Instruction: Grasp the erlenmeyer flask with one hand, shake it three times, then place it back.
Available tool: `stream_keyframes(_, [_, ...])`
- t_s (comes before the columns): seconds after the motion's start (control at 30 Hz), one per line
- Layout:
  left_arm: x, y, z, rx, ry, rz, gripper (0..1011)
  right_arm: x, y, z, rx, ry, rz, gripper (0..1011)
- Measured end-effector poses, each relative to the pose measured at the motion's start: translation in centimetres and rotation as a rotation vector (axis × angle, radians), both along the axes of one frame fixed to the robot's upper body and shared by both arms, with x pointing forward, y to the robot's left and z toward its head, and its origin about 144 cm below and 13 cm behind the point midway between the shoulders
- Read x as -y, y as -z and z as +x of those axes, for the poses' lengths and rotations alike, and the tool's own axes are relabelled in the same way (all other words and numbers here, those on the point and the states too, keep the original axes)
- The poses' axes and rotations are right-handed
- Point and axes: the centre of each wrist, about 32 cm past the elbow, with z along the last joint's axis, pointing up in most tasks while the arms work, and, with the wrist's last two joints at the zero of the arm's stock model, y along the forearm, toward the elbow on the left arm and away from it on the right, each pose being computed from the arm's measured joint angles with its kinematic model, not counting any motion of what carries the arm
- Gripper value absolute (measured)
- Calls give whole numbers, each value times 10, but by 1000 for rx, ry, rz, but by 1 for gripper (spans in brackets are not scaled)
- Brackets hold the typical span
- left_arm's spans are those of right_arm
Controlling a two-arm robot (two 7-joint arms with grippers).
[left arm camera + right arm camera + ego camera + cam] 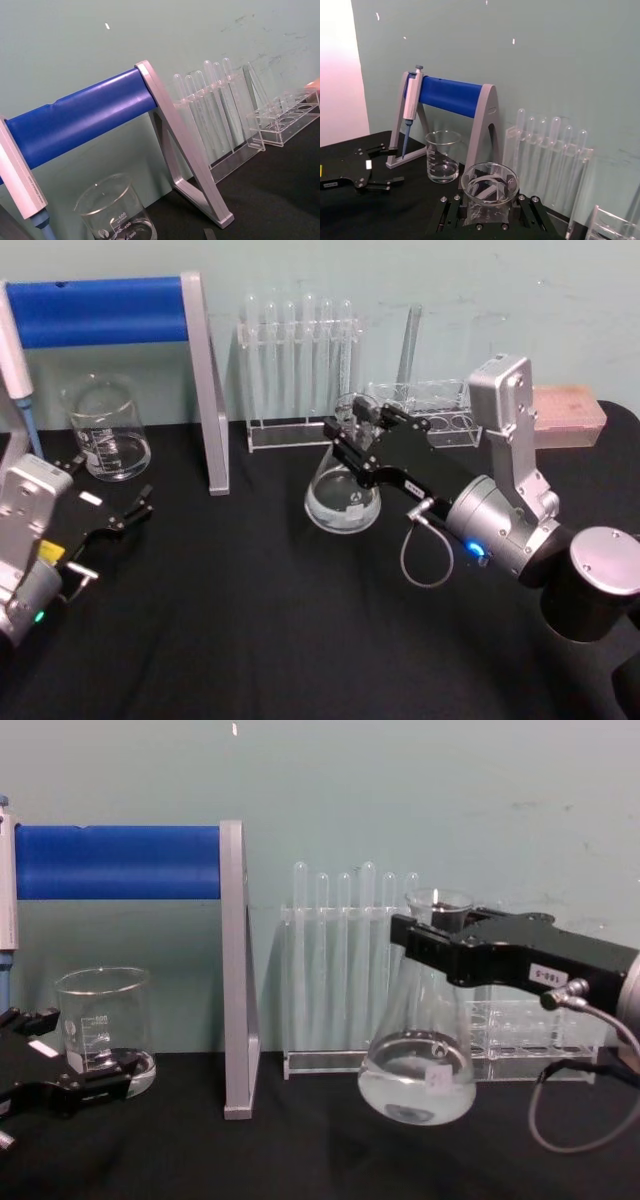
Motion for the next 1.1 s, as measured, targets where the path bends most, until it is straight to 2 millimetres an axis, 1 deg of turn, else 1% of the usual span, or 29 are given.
stream_keyframes(0.23, [0,0,0,0,0,0,1001,-2,1,0,-4,-13,-1,457])
stream_keyframes(0.47, [0,0,0,0,0,0,1001,-3,7,2,-10,-31,-9,457])
stream_keyframes(1.1, [0,0,0,0,0,0,1001,-7,33,4,-66,-71,-37,457])
